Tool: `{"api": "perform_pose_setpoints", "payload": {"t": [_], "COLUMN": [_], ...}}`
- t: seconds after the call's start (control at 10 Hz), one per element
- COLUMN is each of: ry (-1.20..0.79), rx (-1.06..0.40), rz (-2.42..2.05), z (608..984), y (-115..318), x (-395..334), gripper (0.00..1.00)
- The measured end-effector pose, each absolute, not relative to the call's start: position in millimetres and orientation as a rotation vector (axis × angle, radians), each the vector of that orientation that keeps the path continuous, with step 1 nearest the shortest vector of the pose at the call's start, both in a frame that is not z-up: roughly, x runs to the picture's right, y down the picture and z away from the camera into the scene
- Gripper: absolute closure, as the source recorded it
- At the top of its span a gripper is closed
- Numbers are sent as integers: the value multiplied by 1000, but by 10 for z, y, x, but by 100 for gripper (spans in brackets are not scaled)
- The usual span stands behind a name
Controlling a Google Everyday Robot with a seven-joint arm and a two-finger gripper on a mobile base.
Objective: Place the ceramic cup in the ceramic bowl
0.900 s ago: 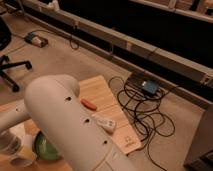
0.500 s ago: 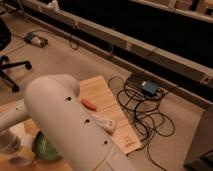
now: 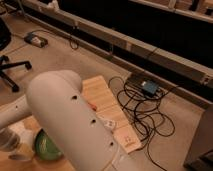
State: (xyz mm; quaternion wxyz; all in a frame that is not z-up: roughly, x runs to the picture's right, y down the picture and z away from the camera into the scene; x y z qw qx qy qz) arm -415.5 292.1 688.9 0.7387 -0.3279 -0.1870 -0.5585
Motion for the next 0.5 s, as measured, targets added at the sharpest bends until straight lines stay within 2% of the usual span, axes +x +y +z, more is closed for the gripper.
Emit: {"api": "perform_pose_setpoints", "payload": {"t": [0.3,0.5], "ry": [-379,-365], "rx": [-630,-616], "rz": [-1185,-1136], "z": [6267,6047], "y": [2436,2284], "x": [-4094,-3912], "gripper": [100,100]}}
